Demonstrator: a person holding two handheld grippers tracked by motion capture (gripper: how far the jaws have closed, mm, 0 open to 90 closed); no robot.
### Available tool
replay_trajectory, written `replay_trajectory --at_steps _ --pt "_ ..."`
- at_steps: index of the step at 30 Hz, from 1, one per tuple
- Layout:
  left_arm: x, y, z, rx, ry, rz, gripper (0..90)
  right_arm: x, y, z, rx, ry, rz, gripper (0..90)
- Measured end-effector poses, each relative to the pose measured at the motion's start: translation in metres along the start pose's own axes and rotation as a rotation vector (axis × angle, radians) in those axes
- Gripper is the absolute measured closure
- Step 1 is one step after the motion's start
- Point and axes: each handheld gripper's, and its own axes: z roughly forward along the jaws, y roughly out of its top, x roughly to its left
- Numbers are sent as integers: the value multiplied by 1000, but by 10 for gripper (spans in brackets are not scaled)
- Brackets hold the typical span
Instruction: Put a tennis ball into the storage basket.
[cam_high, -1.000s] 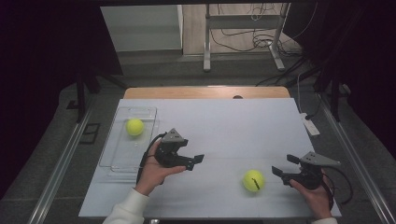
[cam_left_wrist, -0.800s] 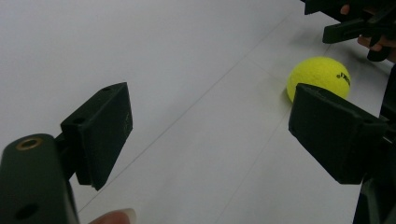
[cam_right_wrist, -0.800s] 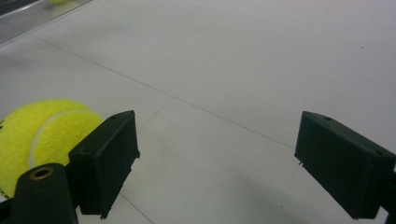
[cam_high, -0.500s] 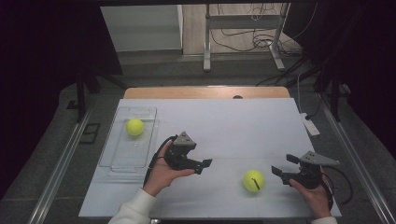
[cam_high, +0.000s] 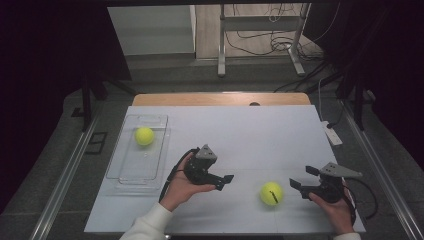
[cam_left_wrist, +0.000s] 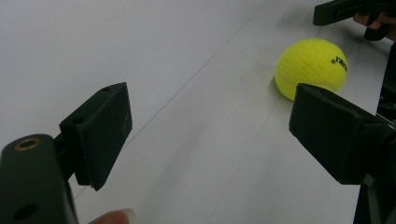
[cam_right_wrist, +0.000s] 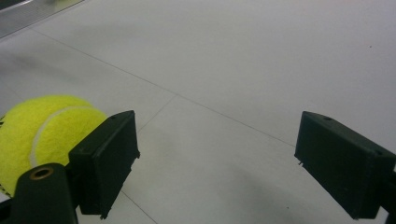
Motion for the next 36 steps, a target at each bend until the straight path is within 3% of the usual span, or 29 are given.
replay_trajectory --at_steps 22,36 --pt "-14 6 16 10 -31 11 133 0 2 3 7 -1 -9 135" --pt "-23 9 28 35 -51 38 127 0 2 4 10 -4 -15 135"
